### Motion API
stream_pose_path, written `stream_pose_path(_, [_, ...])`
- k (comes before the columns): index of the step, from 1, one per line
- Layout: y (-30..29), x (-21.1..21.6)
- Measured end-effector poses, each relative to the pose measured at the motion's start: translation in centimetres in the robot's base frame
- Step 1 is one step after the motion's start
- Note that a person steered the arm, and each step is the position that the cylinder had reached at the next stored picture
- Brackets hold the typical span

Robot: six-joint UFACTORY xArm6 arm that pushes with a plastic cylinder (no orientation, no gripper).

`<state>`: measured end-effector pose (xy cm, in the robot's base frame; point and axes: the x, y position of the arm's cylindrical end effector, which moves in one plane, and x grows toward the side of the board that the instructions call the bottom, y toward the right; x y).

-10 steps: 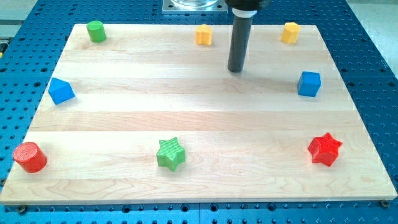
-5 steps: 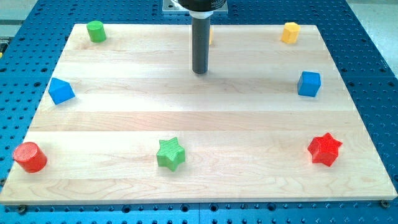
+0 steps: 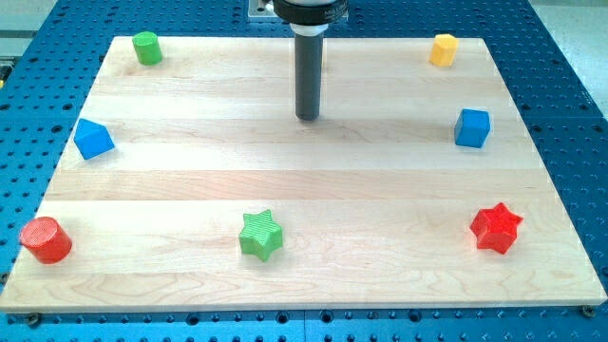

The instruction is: Move the hexagon to the bottom left of the yellow heart

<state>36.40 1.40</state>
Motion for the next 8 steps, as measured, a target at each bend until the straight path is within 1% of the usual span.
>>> stream_pose_path(1, [6.3, 0.6])
stream_pose_path(2, [15.8, -0.6])
stream_pose_path(3, [20.3, -6.5])
stream_pose_path(4, [24.8, -9.4])
stream_pose_path(5, [24.5, -12.6])
stream_pose_path(6, [23.1, -12.8])
stream_pose_path(7, [15.6, -9.9])
stream_pose_path(8, [12.2, -7.7])
